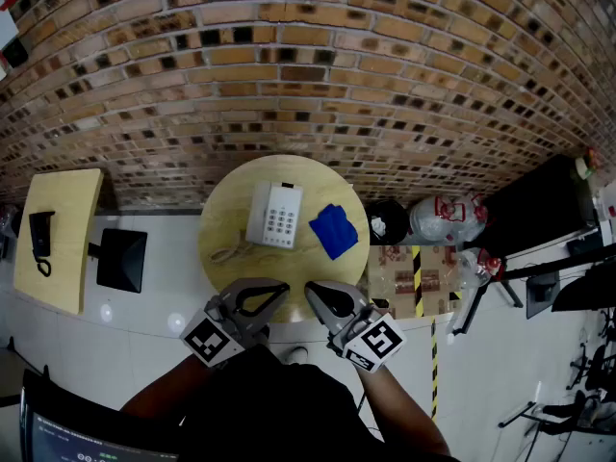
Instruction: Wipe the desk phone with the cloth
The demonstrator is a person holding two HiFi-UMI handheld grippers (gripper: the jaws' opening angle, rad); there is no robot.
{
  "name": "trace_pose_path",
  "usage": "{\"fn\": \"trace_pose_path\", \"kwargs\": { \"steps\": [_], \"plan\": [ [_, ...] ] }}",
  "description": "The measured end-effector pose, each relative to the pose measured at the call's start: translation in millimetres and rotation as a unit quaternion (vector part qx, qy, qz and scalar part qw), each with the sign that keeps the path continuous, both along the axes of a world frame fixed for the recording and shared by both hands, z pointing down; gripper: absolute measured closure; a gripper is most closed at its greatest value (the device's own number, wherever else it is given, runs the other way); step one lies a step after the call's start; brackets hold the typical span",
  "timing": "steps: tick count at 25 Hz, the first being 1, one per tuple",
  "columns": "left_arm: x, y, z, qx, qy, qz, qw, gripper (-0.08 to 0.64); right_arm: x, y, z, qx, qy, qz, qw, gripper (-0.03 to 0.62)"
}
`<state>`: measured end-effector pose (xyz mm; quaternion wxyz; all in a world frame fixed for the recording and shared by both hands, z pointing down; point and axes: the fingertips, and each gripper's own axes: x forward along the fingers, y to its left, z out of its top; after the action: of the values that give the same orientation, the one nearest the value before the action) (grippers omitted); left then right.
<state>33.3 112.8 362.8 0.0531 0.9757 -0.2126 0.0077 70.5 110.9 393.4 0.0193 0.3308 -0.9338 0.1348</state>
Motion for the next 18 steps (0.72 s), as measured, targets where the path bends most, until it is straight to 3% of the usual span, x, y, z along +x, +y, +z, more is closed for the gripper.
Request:
{"fn": "trace_pose_path", "kwargs": {
  "steps": [6,10,13,18],
  "plan": [
    [-6,-70,31,-0.015,-0.004,0.036,0.9992,0.572,5,-86,67,-0.042,0.055,0.046,0.997,0.565],
    [-9,-98,46,-0.018,-0.009,0.063,0.9978,0.572,22,-132,120,-0.087,0.098,0.091,0.987,0.464],
    [-9,-114,53,-0.028,-0.005,0.07,0.9971,0.572,42,-161,170,-0.135,0.137,0.106,0.975,0.332],
    [-9,-120,65,-0.045,-0.018,0.07,0.9964,0.572,83,-185,263,-0.22,0.217,0.113,0.944,0.276]
  ]
}}
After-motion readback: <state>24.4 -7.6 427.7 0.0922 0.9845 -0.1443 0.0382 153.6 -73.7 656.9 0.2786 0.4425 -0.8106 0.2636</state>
